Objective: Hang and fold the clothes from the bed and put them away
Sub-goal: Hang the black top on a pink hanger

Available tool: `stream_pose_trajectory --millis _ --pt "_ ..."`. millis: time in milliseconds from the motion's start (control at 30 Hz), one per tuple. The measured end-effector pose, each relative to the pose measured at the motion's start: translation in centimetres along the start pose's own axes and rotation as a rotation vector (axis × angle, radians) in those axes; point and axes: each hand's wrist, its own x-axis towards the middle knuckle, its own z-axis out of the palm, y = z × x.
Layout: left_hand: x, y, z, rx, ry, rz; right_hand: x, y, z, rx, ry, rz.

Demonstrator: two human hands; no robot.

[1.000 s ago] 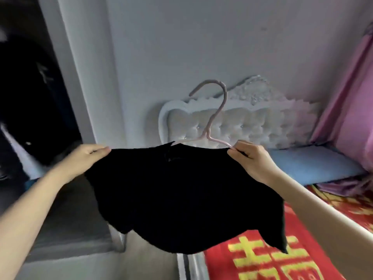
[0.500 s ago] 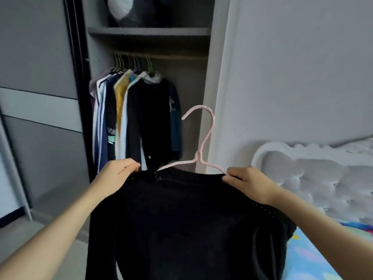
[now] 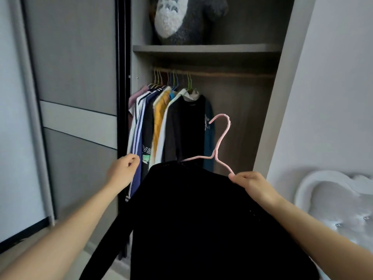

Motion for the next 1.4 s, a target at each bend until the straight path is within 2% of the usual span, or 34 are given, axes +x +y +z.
stream_pose_trajectory --millis 200,300,433,533,633,867,1033,1267,1400 --pt "3.6 -1.9 3.4 0.075 -0.067 0.035 7.5 -1.5 -0.3 0.235 0.084 0.074" --pt "7.0 -1.9 4.7 0.131 -0.068 0.048 11.9 -2.3 -0.5 0.277 0.097 -0.063" --pt "12.9 -0.8 6.8 0.208 0.025 0.102 19.5 -3.8 0.0 0.241 0.063 -0.249" --pt "16.8 0.0 7.8 0.306 0.067 0.133 25.4 -4.6 0.0 0.237 0.066 -0.282" --pt "20.8 0.5 8.2 0.342 0.116 0.141 31.6 -5.2 -0.2 0.241 0.144 -0.292" --pt "27.4 0.0 8.7 0.487 0.171 0.136 41.5 -6.4 -1.6 0.048 0.332 -0.361" --pt "32.7 -1.0 9.0 0.51 0.255 0.173 47.6 -8.6 -2.2 -0.063 0.36 -0.37" --pt "41.3 -3.3 6.9 0.548 0.453 0.24 54.8 -12.3 -1.1 -0.142 0.452 -0.353" --pt "45.2 -5.1 5.8 0.543 0.453 0.247 58.3 -14.8 0.4 -0.201 0.5 -0.313"
